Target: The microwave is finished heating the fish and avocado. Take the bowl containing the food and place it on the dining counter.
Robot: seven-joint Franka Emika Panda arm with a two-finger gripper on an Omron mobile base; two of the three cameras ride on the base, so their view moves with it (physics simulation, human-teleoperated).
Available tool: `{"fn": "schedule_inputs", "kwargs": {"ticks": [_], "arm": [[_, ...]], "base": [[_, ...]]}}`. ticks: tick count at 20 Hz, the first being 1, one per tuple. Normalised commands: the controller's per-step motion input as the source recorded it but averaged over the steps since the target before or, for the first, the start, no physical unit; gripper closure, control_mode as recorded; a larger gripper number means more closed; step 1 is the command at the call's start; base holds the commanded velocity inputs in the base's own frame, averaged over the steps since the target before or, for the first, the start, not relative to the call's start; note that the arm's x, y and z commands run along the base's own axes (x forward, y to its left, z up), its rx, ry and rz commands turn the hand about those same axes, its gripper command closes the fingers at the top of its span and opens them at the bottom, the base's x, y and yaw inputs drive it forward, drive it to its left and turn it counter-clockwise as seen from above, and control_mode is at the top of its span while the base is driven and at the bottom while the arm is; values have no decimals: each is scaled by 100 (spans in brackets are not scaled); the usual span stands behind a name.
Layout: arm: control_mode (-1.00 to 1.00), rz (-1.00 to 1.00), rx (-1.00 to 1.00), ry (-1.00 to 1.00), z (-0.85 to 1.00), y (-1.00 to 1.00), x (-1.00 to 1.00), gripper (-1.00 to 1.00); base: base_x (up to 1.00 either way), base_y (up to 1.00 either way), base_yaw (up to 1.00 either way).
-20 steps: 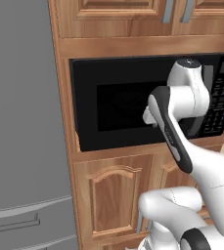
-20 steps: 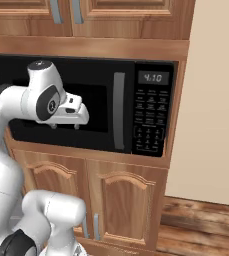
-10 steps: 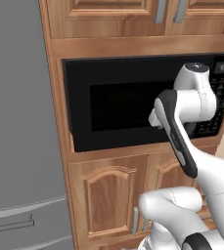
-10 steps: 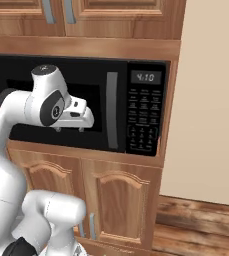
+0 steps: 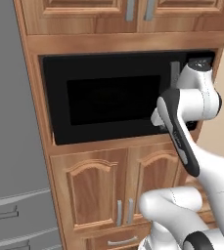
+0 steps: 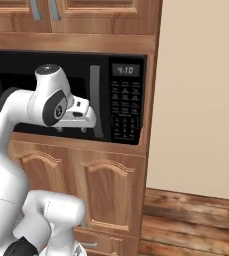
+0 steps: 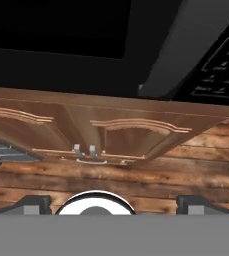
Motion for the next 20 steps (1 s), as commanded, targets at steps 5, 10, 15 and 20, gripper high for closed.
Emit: {"fn": "schedule_inputs", "kwargs": {"ticks": [5,10,15,20], "arm": [[100,0,0,0,0,0,0,-100],[100,0,0,0,0,0,0,-100],[-100,0,0,0,0,0,0,-100],[-100,0,0,0,0,0,0,-100]], "base": [[-35,-36,0],[-38,-46,0],[-8,-7,0],[0,0,0]]}}
